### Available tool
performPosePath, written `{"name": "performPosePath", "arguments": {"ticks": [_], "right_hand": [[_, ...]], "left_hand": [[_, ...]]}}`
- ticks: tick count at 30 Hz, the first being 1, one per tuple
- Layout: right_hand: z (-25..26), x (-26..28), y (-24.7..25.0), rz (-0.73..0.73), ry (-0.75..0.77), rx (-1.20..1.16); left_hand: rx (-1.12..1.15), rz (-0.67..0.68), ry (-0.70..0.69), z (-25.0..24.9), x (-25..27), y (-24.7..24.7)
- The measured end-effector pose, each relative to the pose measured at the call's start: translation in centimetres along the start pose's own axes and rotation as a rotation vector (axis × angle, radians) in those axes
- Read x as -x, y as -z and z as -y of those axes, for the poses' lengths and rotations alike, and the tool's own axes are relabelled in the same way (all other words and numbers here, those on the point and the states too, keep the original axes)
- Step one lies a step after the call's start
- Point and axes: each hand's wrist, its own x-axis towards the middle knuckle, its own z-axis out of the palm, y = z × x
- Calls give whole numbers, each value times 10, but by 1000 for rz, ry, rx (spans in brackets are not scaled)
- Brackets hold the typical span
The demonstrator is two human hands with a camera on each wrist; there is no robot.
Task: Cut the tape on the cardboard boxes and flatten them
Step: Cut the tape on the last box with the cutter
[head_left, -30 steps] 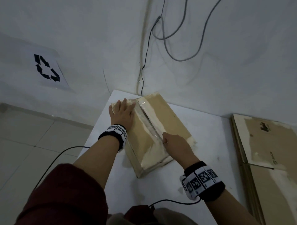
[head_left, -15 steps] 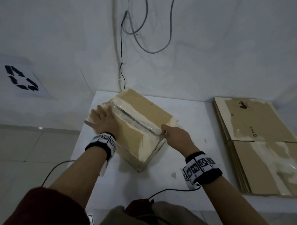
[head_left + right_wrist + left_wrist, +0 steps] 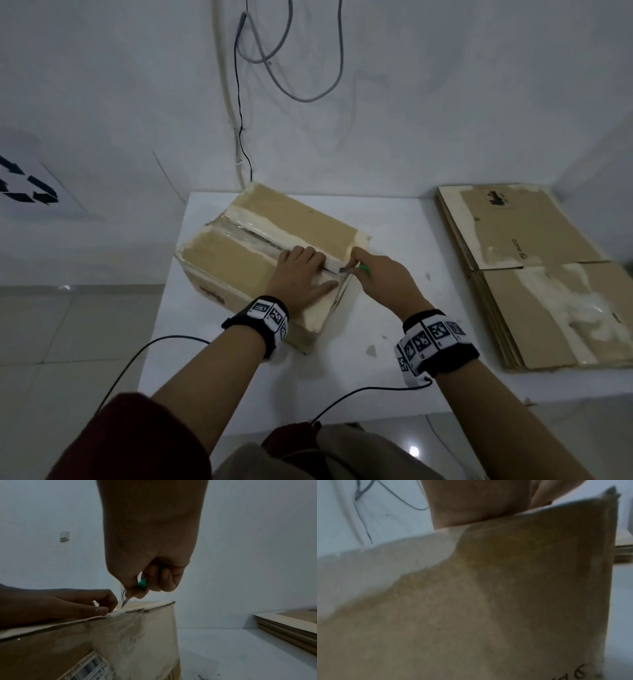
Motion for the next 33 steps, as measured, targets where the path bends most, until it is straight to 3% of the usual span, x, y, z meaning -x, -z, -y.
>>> {"name": "performPosePath", "arguments": {"ticks": [3,9,21,26,33], "right_hand": [[-10,10,4,-84,-45,-147],[-8,8,-7,-24,-185,-417],[-4,8,-11,128,-238,-598],[-1,14,-22,50,-268,-668],[4,22,-31,32,-286,-726]], "left_hand": [[27,-36,-27,-2,-2,0],[91,-57,-36,2,-1,-4],[123,-32,-72,-1,-3,-6],[66,-106,-136,-1,-2,-8],[104,-127,-109,-5,-1,-1]]}}
